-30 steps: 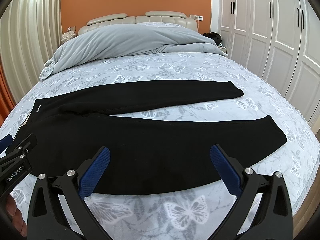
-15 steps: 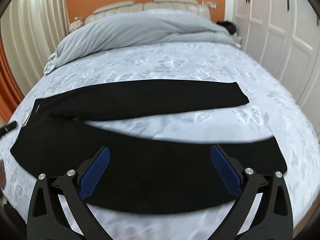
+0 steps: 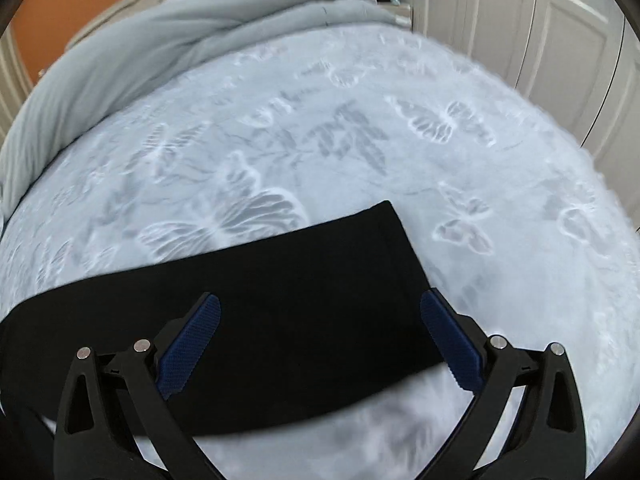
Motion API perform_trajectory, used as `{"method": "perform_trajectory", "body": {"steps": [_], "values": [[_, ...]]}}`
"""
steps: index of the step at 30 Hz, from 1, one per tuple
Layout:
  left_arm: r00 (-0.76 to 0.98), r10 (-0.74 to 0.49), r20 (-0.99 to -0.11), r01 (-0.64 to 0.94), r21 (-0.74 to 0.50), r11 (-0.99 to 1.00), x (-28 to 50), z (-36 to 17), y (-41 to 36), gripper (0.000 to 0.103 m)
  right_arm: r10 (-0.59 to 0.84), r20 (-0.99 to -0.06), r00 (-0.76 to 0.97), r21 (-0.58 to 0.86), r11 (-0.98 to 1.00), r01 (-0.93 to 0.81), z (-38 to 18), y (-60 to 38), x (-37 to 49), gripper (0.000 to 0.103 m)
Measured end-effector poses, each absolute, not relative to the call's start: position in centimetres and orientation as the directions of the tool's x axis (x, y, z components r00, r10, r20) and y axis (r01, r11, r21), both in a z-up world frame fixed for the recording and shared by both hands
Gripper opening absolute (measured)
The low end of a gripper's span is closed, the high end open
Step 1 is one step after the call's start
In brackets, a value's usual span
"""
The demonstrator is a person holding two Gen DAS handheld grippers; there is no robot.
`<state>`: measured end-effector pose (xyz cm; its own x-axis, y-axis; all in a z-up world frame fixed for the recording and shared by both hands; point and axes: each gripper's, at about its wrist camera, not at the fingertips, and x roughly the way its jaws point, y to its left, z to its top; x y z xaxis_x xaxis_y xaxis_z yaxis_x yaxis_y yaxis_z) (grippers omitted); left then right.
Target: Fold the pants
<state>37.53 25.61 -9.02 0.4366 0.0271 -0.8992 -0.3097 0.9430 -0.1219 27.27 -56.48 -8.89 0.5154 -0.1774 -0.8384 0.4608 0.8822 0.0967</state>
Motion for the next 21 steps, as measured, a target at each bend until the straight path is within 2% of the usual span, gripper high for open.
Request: {"method": "perform_trajectory", "body": {"steps": [1, 3, 5, 6, 7, 8, 9, 10, 11, 12, 14, 17, 21], "values": [[0.419, 0.021, -0.908, -0.311, -0.122, 0.943, 38.0, -9.8, 25.6, 0.092, -0.174, -0.85, 0.497, 0.093, 0.879, 0.468, -9.7, -56.7, 28.0, 0.098], [0.439, 0.084, -0.894, -0.297, -0.057, 0.953, 38.3, -10.7, 24.8, 0.092, -0.198, -0.863, 0.465, 0.053, 0.879, 0.473, -11.2, -56.5, 29.2, 0.098], [0.467, 0.119, -0.876, -0.275, -0.016, 0.961, 38.3, -10.9, 23.9, 0.092, -0.235, -0.834, 0.499, 0.01, 0.898, 0.44, -11.3, -55.2, 29.7, 0.098], [0.483, 0.122, -0.867, -0.277, -0.02, 0.961, 38.2, -10.8, 23.9, 0.084, -0.204, -0.826, 0.526, 0.032, 0.914, 0.405, -11.3, -54.6, 29.9, 0.094], [0.502, 0.119, -0.857, -0.273, -0.026, 0.962, 38.1, -10.6, 23.9, 0.079, -0.19, -0.821, 0.538, 0.038, 0.922, 0.385, -11.4, -54.1, 30.0, 0.071], [0.516, 0.103, -0.851, -0.259, -0.04, 0.965, 38.1, -10.4, 23.8, 0.058, -0.192, -0.814, 0.548, 0.031, 0.928, 0.371, -11.2, -53.6, 30.1, 0.052], [0.528, 0.058, -0.847, -0.23, -0.077, 0.97, 38.0, -10.0, 23.5, 0.029, -0.179, -0.809, 0.56, 0.044, 0.931, 0.361, -10.8, -53.3, 30.0, 0.035], [0.533, 0.024, -0.846, -0.217, -0.109, 0.97, 38.0, -9.7, 23.5, 0.021, -0.163, -0.808, 0.567, 0.066, 0.93, 0.362, -10.4, -53.3, 29.8, 0.004], [0.545, 0.008, -0.839, -0.219, -0.134, 0.966, 37.7, -9.0, 23.5, 0.017, -0.148, -0.804, 0.577, 0.093, 0.926, 0.367, -9.8, -53.5, 29.4, 0.004], [0.562, 0.014, -0.827, -0.216, -0.13, 0.968, 37.3, -8.2, 23.3, 0.005, -0.14, -0.78, 0.61, 0.116, 0.926, 0.36, -8.5, -53.5, 28.5, 0.004], [0.604, 0.034, -0.796, -0.211, -0.119, 0.97, 35.9, -5.8, 23.3, 0.005, -0.127, -0.732, 0.67, 0.141, 0.933, 0.33, -5.7, -53.1, 26.1, 0.003], [0.66, -0.034, -0.751, -0.184, -0.205, 0.961, 32.4, -2.0, 24.6, 0.004, -0.096, -0.68, 0.727, 0.168, 0.945, 0.282, -2.6, -52.5, 22.3, 0.003], [0.662, -0.066, -0.747, -0.147, -0.215, 0.965, 28.4, 0.6, 25.4, 0.005, -0.095, -0.679, 0.728, 0.147, 0.954, 0.262, -0.9, -51.8, 17.8, 0.003]]}}
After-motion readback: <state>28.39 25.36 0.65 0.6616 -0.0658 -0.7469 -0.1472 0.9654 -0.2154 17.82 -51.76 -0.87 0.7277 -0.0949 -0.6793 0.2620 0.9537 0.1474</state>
